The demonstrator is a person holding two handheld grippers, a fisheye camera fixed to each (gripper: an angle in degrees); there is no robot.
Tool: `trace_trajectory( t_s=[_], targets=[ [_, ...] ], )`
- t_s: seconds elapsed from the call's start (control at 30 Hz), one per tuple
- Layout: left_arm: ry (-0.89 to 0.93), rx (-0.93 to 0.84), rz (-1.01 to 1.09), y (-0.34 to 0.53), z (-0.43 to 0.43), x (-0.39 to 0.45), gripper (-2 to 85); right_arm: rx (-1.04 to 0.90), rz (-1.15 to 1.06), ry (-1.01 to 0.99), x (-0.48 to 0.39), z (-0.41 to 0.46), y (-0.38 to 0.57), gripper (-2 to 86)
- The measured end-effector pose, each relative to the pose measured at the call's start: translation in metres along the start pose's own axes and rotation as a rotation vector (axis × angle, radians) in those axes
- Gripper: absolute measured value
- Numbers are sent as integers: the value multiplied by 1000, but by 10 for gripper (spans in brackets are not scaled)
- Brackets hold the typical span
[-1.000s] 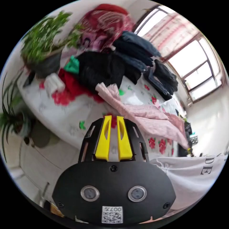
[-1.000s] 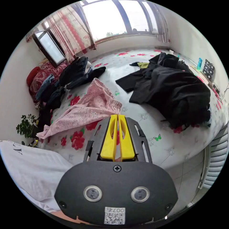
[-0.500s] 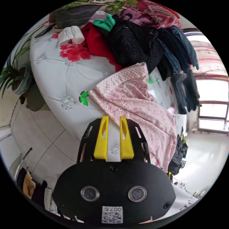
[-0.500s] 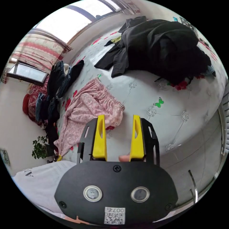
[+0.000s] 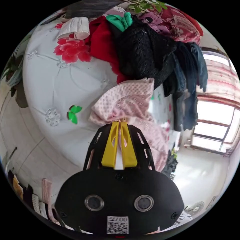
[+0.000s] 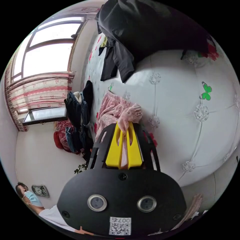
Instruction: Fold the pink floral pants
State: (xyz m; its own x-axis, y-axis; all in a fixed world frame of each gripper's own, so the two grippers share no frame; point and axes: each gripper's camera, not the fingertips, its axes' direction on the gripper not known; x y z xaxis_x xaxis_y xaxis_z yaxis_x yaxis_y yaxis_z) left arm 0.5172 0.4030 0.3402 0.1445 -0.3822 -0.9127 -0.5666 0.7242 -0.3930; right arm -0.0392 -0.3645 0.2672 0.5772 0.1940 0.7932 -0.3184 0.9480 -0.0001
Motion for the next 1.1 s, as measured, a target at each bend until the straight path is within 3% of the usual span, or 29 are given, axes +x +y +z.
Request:
trace_trajectory(
  t_s=[0.1, 0.17, 0.3, 0.47, 0.53, 0.63, 0.77, 0.9, 1.1],
  targets=[
    [258, 79, 58, -26, -23, 28, -9, 11, -88, -192, -56, -13, -31, 1],
    [321, 103, 176, -47, -47, 70, -9, 22, -161, -394, -116, -25, -55, -2],
    [455, 275, 521, -62, -139, 184, -10, 74, -366, -596, -214, -61, -65, -4],
    [566, 476, 698, -26, -230, 211, -10, 122, -630, -772, -254, -119, -29, -4],
    [503, 484, 700, -14, -235, 193, -10, 107, -647, -681, -234, -122, -16, -5],
    [378, 417, 629, 2, -213, 139, -10, 27, -617, -391, -181, -108, 5, -5],
    [280, 246, 370, 22, -141, 38, -10, -79, -433, -89, -73, -68, 31, -5],
    [139, 100, 109, 47, -75, -42, -10, -154, -252, 32, 11, -37, 48, -5],
    [-34, 28, 204, 64, -58, -45, -9, -175, -317, 123, 25, -33, 72, -4]
  ],
)
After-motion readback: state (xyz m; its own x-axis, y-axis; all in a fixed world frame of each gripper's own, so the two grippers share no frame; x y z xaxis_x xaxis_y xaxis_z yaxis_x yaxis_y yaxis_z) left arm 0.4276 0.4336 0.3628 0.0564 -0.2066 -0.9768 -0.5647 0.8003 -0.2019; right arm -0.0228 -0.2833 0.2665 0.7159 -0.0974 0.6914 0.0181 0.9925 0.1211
